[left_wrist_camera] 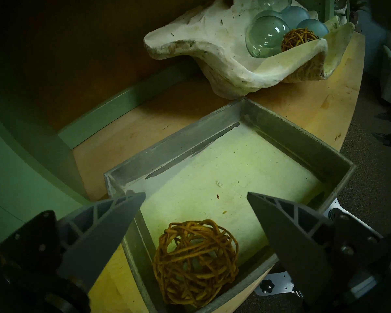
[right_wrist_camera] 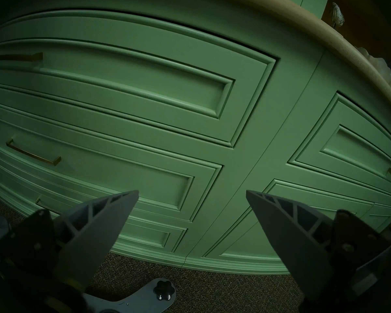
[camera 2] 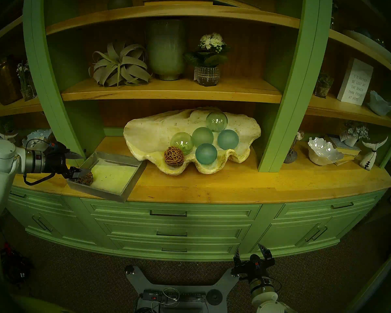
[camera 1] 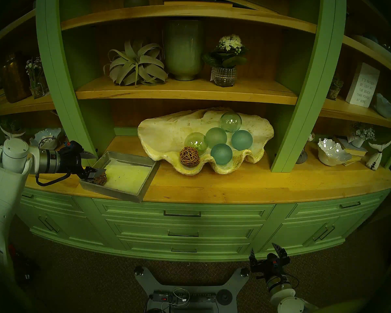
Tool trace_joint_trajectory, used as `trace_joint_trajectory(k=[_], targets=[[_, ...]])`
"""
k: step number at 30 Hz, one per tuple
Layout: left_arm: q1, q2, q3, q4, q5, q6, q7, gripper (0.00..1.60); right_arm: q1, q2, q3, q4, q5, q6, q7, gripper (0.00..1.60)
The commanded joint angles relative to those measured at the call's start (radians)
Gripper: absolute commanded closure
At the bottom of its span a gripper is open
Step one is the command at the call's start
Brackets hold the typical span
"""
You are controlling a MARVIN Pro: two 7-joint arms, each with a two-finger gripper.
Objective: Put wooden balls into bowl
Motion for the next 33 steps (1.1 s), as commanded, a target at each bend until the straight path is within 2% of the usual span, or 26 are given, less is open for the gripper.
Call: trace_joint_trajectory(k=[1, 9, 14, 24, 33], targets=[[-0.036, 0.060, -0.009, -0.023, 0.012, 0.022, -0.019, 0.00, 0.000, 0.001, 0.002, -0.025, 0.000, -0.004, -0.001, 0.00], [-0.036, 0.070, -0.007, -0.014, 0.020, 0.035, -0.029, 0.00, 0.000, 0.001, 0.002, -0.026, 0.000, -0.003, -0.001, 0.00], [-0.052, 0.071, 0.022, 0.008, 0.032, 0.043, -0.042, 0.00, -0.001, 0.001, 0.002, -0.027, 0.000, -0.003, -0.001, 0.00], [-0.101, 0.045, 0.098, 0.071, 0.058, 0.014, -0.032, 0.00, -0.001, 0.001, 0.002, -0.027, 0.000, -0.003, -0.001, 0.00], [-0.148, 0.039, 0.133, 0.108, 0.062, -0.009, -0.027, 0.00, 0.000, 0.001, 0.002, -0.026, 0.000, -0.003, -0.001, 0.00]])
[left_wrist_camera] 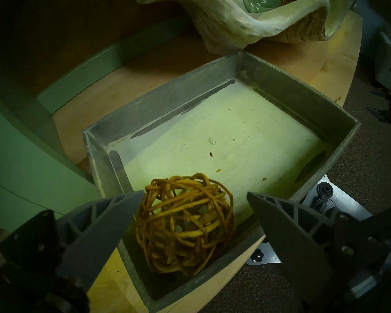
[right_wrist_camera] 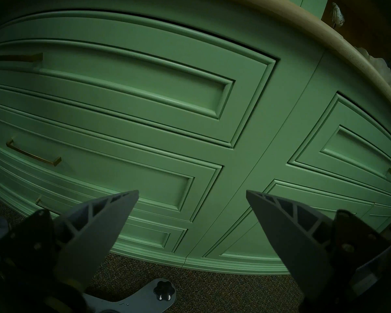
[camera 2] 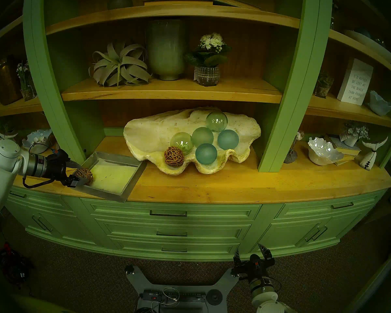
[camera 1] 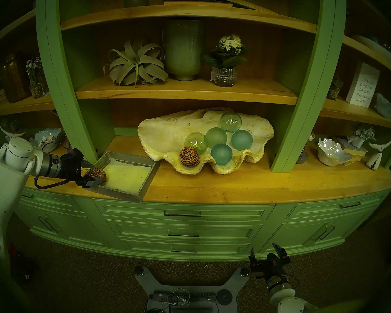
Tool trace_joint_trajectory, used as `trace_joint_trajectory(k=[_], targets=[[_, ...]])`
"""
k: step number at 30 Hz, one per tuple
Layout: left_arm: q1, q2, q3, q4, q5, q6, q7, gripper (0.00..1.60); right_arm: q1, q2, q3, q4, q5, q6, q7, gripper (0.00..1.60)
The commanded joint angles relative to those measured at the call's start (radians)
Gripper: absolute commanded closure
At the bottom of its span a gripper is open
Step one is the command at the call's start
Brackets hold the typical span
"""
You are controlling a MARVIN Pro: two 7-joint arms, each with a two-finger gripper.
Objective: Put wooden balls into bowl
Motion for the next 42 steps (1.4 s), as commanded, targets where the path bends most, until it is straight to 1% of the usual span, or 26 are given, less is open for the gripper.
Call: trace_joint_trajectory(k=[1, 11, 12, 13, 14, 15, 16, 21, 22, 23, 24, 25, 34, 38, 42], targets=[[-0.076, 0.001, 0.011, 0.006, -0.004, -0.018, -0.007, 0.00, 0.000, 0.001, 0.002, -0.025, 0.000, -0.003, -0.001, 0.00], [-0.106, -0.005, 0.063, 0.022, 0.004, -0.027, -0.009, 0.00, 0.000, 0.001, 0.002, -0.025, 0.000, -0.003, -0.001, 0.00], [-0.108, -0.005, 0.066, 0.024, 0.003, -0.028, -0.009, 0.42, 0.000, 0.001, 0.002, -0.025, 0.000, -0.003, -0.001, 0.00], [-0.107, -0.003, 0.068, 0.021, 0.007, -0.028, -0.005, 0.72, 0.000, 0.001, 0.002, -0.025, 0.000, -0.003, -0.001, 0.00], [-0.109, -0.001, 0.071, 0.021, 0.008, -0.029, -0.006, 0.92, 0.000, 0.001, 0.002, -0.025, 0.000, -0.003, -0.001, 0.00], [-0.114, 0.002, 0.080, 0.028, 0.010, -0.032, -0.012, 1.02, -0.001, 0.001, 0.002, -0.026, 0.000, -0.003, -0.001, 0.00], [-0.113, 0.004, 0.080, 0.028, 0.009, -0.032, -0.012, 1.05, -0.001, 0.001, 0.002, -0.026, 0.000, -0.003, -0.001, 0.00], [-0.118, 0.015, 0.093, 0.045, 0.014, -0.040, -0.019, 1.04, -0.001, 0.001, 0.002, -0.026, 0.000, -0.002, -0.001, 0.00], [-0.115, 0.016, 0.091, 0.042, 0.014, -0.039, -0.016, 0.85, -0.001, 0.001, 0.002, -0.026, 0.000, -0.002, -0.001, 0.00], [-0.114, 0.017, 0.090, 0.042, 0.012, -0.041, -0.017, 0.40, -0.001, 0.001, 0.002, -0.026, 0.000, -0.002, -0.001, 0.00], [-0.110, 0.016, 0.085, 0.041, 0.009, -0.045, -0.016, 0.40, -0.001, 0.001, 0.002, -0.026, 0.000, -0.002, -0.001, 0.00], [-0.106, 0.016, 0.079, 0.041, 0.008, -0.050, -0.012, 0.00, -0.001, 0.001, 0.002, -0.026, 0.000, -0.002, -0.001, 0.00], [-0.117, 0.042, 0.073, 0.039, 0.026, -0.051, -0.035, 0.00, 0.000, 0.001, 0.002, -0.024, 0.000, -0.004, -0.001, 0.00], [-0.152, 0.051, 0.105, 0.060, 0.051, -0.052, -0.054, 0.00, 0.000, 0.001, 0.002, -0.024, 0.000, -0.004, -0.001, 0.00], [-0.198, 0.050, 0.156, 0.073, 0.085, -0.041, -0.081, 0.00, 0.000, 0.001, 0.002, -0.024, 0.000, -0.004, -0.001, 0.00]])
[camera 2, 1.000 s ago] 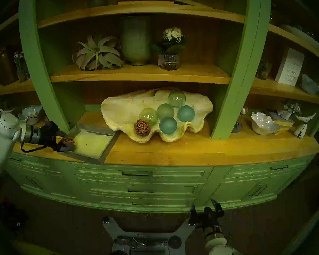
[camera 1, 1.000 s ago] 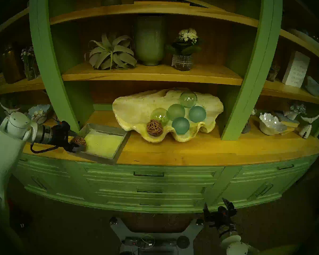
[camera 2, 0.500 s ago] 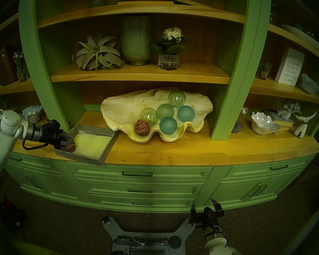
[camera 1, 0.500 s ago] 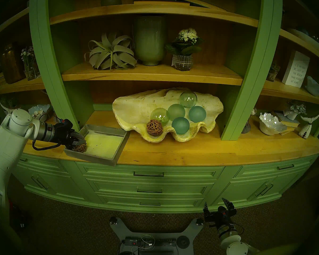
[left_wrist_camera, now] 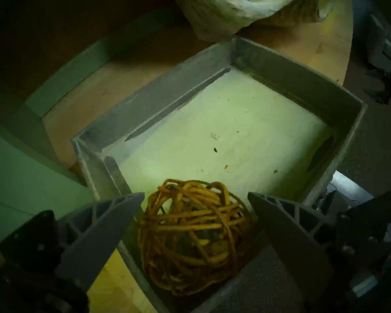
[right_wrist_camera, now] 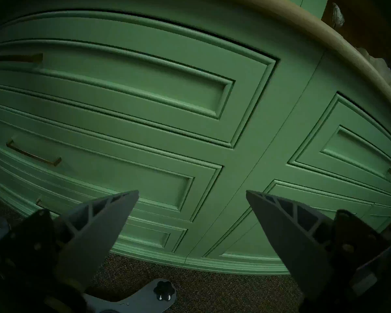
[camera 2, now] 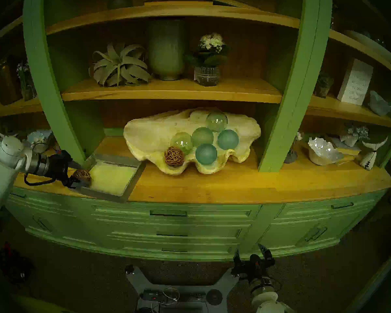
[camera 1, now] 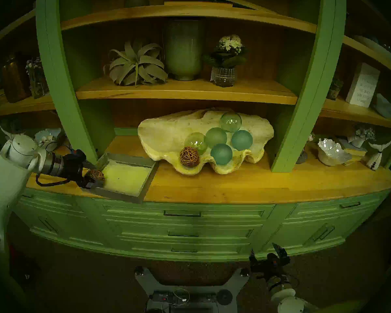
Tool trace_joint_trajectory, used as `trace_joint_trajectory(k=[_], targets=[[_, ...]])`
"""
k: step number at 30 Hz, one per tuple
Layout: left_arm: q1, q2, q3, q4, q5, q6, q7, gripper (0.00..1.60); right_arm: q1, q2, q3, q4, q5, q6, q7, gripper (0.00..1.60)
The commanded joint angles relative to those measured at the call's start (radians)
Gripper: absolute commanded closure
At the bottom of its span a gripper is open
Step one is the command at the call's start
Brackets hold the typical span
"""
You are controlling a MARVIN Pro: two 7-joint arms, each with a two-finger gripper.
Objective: Put wooden balls into bowl
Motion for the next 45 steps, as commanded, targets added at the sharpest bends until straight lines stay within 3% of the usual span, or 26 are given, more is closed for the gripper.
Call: trace_joint_trajectory(k=[1, 8, 9, 10, 11, 12, 13, 15, 28, 33, 45], targets=[[-0.102, 0.023, 0.050, 0.010, 0.041, 0.013, -0.030, 0.00, 0.000, 0.001, 0.002, -0.024, 0.000, -0.004, -0.001, 0.00], [-0.161, -0.002, 0.103, 0.040, 0.066, -0.003, -0.041, 0.00, 0.000, 0.001, 0.002, -0.025, 0.000, -0.003, -0.001, 0.00], [-0.171, -0.006, 0.112, 0.045, 0.071, -0.003, -0.044, 0.20, 0.000, 0.001, 0.002, -0.025, 0.000, -0.003, -0.001, 0.00], [-0.181, -0.006, 0.126, 0.048, 0.081, -0.002, -0.050, 0.72, 0.000, 0.001, 0.002, -0.025, 0.000, -0.003, -0.001, 0.00], [-0.189, -0.008, 0.135, 0.053, 0.085, -0.003, -0.054, 0.93, 0.000, 0.001, 0.002, -0.025, 0.000, -0.003, -0.001, 0.00], [-0.194, -0.010, 0.142, 0.056, 0.090, -0.004, -0.054, 1.01, 0.000, 0.001, 0.002, -0.025, 0.000, -0.003, -0.001, 0.00], [-0.199, -0.012, 0.146, 0.060, 0.093, -0.005, -0.055, 1.37, 0.000, 0.001, 0.002, -0.025, 0.000, -0.003, -0.001, 0.00], [-0.206, -0.014, 0.153, 0.067, 0.097, -0.009, -0.057, 1.60, 0.000, 0.001, 0.002, -0.025, 0.000, -0.003, -0.001, 0.00], [-0.226, -0.032, 0.125, 0.095, 0.077, -0.029, -0.052, 1.60, 0.000, 0.001, 0.002, -0.025, 0.000, -0.003, -0.001, 0.00], [-0.234, -0.071, 0.102, 0.092, 0.040, -0.042, -0.048, 1.60, 0.000, 0.001, 0.002, -0.024, 0.000, -0.004, -0.001, 0.00], [-0.164, -0.140, 0.044, -0.048, -0.054, -0.036, -0.028, 1.60, 0.001, 0.000, 0.002, -0.023, -0.001, -0.004, -0.001, 0.00]])
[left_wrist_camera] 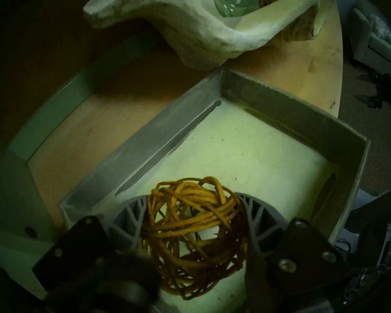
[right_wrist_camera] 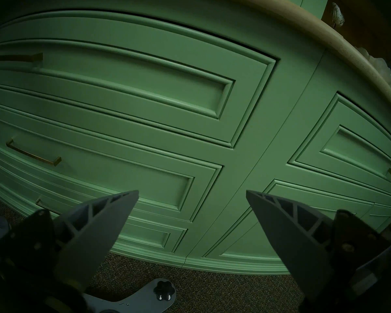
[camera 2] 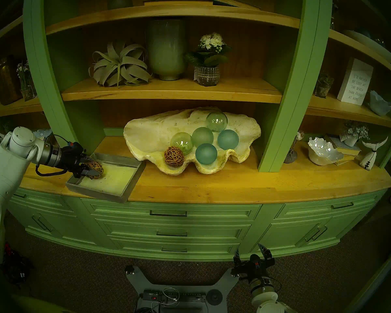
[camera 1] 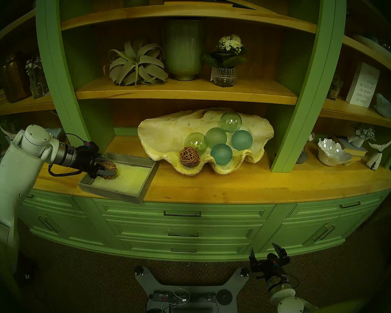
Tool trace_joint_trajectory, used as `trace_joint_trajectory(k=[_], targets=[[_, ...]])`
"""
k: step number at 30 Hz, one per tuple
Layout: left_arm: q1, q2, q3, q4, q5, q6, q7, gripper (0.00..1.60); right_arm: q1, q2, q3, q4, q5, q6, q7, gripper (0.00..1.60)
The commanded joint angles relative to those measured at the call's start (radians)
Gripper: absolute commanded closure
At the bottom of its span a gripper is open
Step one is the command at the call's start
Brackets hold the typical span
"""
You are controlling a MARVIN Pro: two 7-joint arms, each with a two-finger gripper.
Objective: Put wooden balls into bowl
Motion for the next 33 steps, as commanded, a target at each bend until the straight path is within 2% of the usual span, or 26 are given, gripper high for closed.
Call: trace_joint_trajectory(k=[1, 5, 13, 19, 25, 28, 33], targets=[[0.025, -0.032, -0.068, -0.095, -0.076, 0.009, 0.016, 1.60, 0.001, 0.000, 0.001, -0.024, -0.001, -0.004, -0.001, 0.00], [0.061, -0.033, -0.101, -0.157, -0.103, 0.023, 0.026, 1.60, 0.001, 0.000, 0.002, -0.024, -0.001, -0.004, -0.001, 0.00], [0.152, -0.055, -0.215, -0.268, -0.187, 0.047, 0.056, 1.60, 0.001, 0.000, 0.001, -0.023, -0.001, -0.004, -0.001, 0.00], [0.244, -0.110, -0.323, -0.360, -0.244, 0.078, 0.120, 1.60, 0.001, 0.000, 0.001, -0.023, -0.001, -0.004, -0.001, 0.00], [0.326, -0.159, -0.403, -0.421, -0.261, 0.098, 0.179, 1.60, 0.000, 0.001, 0.002, -0.026, 0.000, -0.003, -0.001, 0.00], [0.328, -0.191, -0.420, -0.416, -0.281, 0.089, 0.188, 1.60, 0.000, 0.001, 0.002, -0.026, 0.000, -0.003, -0.001, 0.00], [0.313, -0.239, -0.412, -0.414, -0.314, 0.069, 0.184, 1.60, 0.000, 0.001, 0.002, -0.025, 0.000, -0.003, -0.001, 0.00]])
